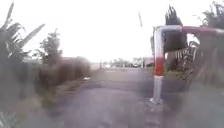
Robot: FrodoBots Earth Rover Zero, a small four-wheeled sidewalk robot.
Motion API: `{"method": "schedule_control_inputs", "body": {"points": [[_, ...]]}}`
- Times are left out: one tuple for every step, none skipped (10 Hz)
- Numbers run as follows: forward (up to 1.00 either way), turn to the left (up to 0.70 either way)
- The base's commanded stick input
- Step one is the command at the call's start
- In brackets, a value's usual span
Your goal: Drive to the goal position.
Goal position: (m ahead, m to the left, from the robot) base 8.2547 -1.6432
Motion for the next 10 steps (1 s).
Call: {"method": "schedule_control_inputs", "body": {"points": [[0.7, -0.14], [0.7, -0.14], [0.7, -0.14], [0.7, -0.14], [0.7, -0.14], [0.7, -0.14], [0.7, -0.14], [0.7, -0.14], [0.45, -0.27], [0.45, -0.27]]}}
